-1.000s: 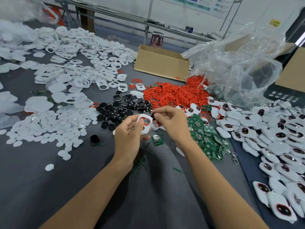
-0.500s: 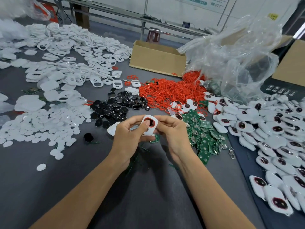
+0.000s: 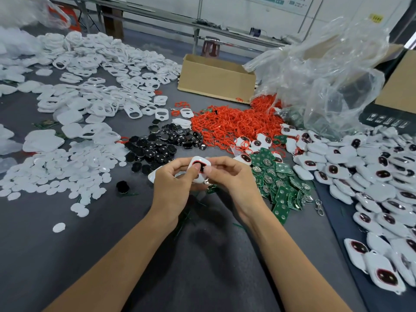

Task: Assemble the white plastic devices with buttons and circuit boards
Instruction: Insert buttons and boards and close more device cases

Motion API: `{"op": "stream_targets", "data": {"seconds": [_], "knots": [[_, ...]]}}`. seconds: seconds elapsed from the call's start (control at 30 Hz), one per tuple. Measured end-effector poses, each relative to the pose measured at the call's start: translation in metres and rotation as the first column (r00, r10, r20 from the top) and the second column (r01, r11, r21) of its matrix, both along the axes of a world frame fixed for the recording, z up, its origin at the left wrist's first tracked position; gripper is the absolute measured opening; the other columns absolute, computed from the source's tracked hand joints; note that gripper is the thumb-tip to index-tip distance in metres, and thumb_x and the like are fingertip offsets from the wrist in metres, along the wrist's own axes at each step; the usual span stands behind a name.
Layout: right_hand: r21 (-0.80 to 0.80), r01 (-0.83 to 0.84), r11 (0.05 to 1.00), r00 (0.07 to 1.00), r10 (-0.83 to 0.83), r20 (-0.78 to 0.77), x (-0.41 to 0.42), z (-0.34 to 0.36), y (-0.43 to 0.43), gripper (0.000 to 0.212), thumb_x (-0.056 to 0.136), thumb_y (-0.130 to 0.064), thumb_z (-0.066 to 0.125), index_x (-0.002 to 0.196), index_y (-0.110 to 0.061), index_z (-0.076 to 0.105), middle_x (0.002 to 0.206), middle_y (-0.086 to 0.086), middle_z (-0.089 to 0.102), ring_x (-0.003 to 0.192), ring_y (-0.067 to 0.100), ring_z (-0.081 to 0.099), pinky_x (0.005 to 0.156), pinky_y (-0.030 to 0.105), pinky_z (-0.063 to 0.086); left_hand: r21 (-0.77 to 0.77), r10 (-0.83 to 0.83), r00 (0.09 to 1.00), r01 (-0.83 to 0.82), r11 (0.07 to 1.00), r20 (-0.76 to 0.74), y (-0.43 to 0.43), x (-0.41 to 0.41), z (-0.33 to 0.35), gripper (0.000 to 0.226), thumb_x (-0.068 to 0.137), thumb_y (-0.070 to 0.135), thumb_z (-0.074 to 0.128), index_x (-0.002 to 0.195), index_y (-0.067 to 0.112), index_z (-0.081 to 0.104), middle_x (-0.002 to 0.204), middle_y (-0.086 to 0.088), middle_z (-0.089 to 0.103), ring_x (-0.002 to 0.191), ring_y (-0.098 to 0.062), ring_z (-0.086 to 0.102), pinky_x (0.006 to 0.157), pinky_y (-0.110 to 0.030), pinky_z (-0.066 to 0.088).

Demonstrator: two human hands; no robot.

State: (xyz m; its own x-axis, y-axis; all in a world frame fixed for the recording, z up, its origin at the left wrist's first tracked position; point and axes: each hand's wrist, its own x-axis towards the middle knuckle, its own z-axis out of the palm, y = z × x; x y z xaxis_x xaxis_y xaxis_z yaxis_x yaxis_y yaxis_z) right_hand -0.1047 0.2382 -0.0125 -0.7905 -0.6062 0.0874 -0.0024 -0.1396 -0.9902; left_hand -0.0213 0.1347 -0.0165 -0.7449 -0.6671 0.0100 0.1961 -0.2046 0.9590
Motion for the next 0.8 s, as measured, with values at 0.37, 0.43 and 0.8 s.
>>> {"op": "stream_targets", "data": {"seconds": [0.37, 0.43, 0.8], "knots": [[-0.029, -0.087, 0.996, 0.991, 0.090, 0.094, -0.005, 0.000, 0.004, 0.023, 0.076, -0.012, 0.067, 0.096, -0.002, 0.066, 0.082, 0.011, 0.068, 0.073, 0.020, 0.061, 0.076, 0.028, 0.046, 0.016, -0.120, 0.993, 0.120, 0.993, -0.014, 0.000, 0.004, 0.003, 0.010, 0.086, 0.013, 0.068, 0.094, 0.011, 0.073, 0.071, -0.005, 0.071, 0.068, -0.014, 0.065, 0.060, -0.026, 0.055], [-0.038, -0.112, 0.993, 0.986, 0.116, 0.119, -0.005, 0.000, 0.003, 0.025, 0.075, -0.014, 0.066, 0.097, -0.001, 0.064, 0.083, 0.013, 0.066, 0.077, 0.023, 0.059, 0.082, 0.034, 0.044, 0.009, -0.126, 0.992, 0.126, 0.992, -0.011, -0.001, 0.004, 0.003, 0.012, 0.084, 0.015, 0.068, 0.094, 0.010, 0.072, 0.070, -0.004, 0.070, 0.069, -0.014, 0.064, 0.062, -0.025, 0.053], [-0.100, 0.096, 0.990, 0.929, -0.125, -0.349, 0.008, 0.014, 0.004, 0.011, 0.075, -0.001, 0.072, 0.078, -0.011, 0.070, 0.077, -0.001, 0.069, 0.073, 0.009, 0.063, 0.071, 0.024, 0.050, 0.088, -0.065, 0.995, 0.071, 0.994, -0.076, -0.005, 0.003, 0.001, 0.029, 0.065, 0.039, 0.074, 0.080, 0.014, 0.075, 0.072, -0.004, 0.072, 0.066, -0.011, 0.066, 0.055, -0.021, 0.052]]}}
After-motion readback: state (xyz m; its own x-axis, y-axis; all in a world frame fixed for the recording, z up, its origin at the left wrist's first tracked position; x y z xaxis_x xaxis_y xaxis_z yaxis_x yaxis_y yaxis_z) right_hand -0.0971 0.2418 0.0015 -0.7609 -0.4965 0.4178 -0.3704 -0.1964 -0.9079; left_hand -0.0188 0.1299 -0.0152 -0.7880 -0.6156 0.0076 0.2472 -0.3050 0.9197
